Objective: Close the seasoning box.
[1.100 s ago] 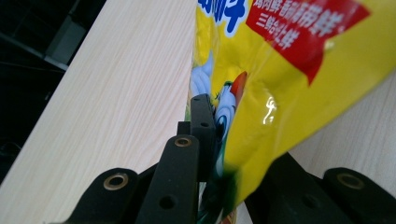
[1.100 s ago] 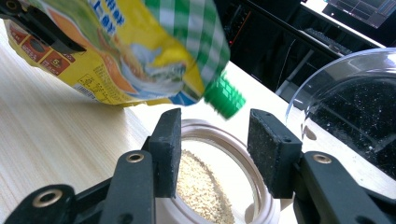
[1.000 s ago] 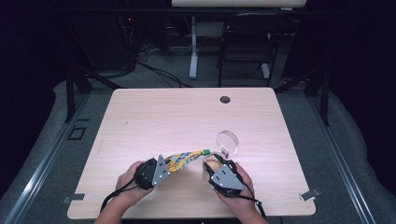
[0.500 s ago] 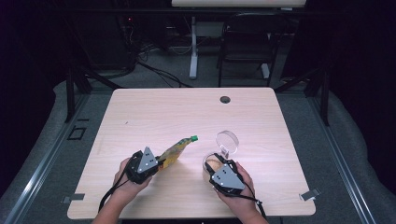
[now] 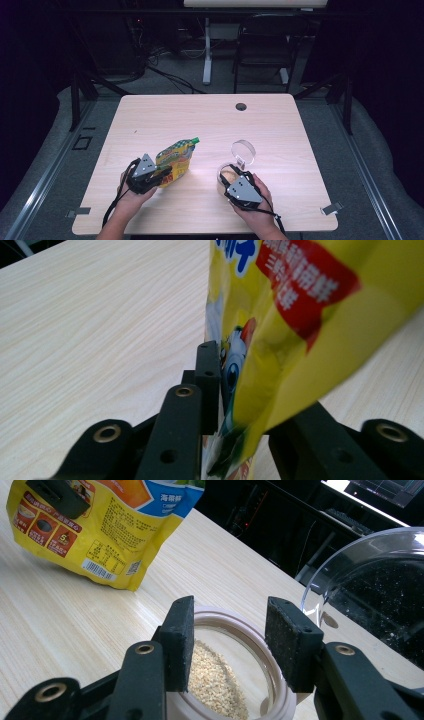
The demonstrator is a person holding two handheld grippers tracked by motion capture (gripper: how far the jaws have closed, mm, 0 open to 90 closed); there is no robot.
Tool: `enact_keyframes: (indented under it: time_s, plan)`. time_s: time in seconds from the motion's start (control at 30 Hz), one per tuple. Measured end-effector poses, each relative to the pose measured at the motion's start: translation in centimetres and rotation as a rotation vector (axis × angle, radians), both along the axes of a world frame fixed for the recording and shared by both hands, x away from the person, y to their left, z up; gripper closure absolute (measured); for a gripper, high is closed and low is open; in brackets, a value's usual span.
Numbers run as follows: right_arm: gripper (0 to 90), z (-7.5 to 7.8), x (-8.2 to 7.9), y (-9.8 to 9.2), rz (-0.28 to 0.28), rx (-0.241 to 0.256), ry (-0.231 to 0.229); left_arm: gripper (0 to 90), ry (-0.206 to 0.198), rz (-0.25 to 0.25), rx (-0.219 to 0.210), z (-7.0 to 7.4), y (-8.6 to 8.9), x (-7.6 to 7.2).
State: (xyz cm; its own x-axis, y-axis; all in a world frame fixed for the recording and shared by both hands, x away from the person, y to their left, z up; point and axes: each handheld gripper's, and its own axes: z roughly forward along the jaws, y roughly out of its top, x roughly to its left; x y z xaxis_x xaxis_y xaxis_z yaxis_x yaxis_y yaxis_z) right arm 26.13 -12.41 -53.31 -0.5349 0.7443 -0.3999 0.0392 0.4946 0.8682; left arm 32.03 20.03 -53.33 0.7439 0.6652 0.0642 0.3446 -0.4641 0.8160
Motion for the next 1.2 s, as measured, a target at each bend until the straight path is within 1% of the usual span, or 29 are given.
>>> enact_keyframes:
  time_s: [0.03,0.1,0.2,0.37,0.4,0.43,0.47,0.63,0.67,0.7,0.77,0.9,1.0,1.1,1.13,1.2]
  plan:
    - [54.7,0.0,0.0,0.0,0.001,0.003,0.000,77.9,0.010,0.001,-0.014,-0.1,0.3,0.0]
    - [54.7,0.0,0.0,-0.1,-0.001,0.004,0.000,75.2,0.013,0.004,-0.026,-0.1,0.5,-0.1]
    - [54.7,0.1,0.0,-0.1,0.001,0.005,0.001,70.9,0.017,-0.001,-0.040,-0.3,1.0,-0.3]
    - [54.7,0.0,0.0,-0.1,0.000,0.007,0.004,62.3,0.023,0.004,-0.054,-0.6,1.6,-0.6]
    - [54.7,0.0,0.0,-0.1,-0.001,0.009,0.003,61.9,0.027,0.002,-0.066,-0.7,1.7,-0.7]
    - [54.7,0.0,0.0,-0.1,0.001,0.009,0.004,61.8,0.027,0.002,-0.066,-0.7,1.7,-0.7]
    - [54.6,0.0,0.0,-0.1,0.003,0.007,0.006,61.7,0.034,0.000,-0.079,-0.8,1.9,-0.8]
    - [54.4,0.1,0.0,-0.1,0.005,0.005,0.006,58.3,0.033,-0.002,-0.083,-0.7,2.2,-1.2]
    - [54.4,0.1,0.0,-0.2,0.004,0.006,0.007,57.7,0.035,-0.005,-0.074,-0.7,2.2,-1.3]
    - [54.4,0.0,0.0,-0.2,0.004,0.008,0.006,56.7,0.035,0.001,-0.080,-0.8,2.2,-1.4]
    - [54.1,0.1,0.0,-0.2,0.005,0.008,0.010,53.8,0.038,0.004,-0.075,-0.8,2.3,-1.5]
    - [53.6,0.1,0.0,-0.2,0.012,0.011,0.014,50.1,0.042,0.014,-0.082,-1.0,2.5,-1.6]
    - [53.2,0.1,0.0,-0.3,0.015,0.013,0.020,48.1,0.052,0.017,-0.108,-1.0,2.7,-1.7]
    - [52.8,0.2,0.0,-0.3,0.019,0.017,0.023,46.1,0.071,0.011,-0.112,-1.0,2.9,-1.8]
    - [52.6,0.2,0.0,-0.3,0.020,0.019,0.022,45.2,0.076,0.009,-0.106,-1.0,2.9,-1.9]
    - [52.2,0.3,0.0,-0.3,0.023,0.023,0.028,44.6,0.078,0.008,-0.104,-1.1,3.0,-2.1]
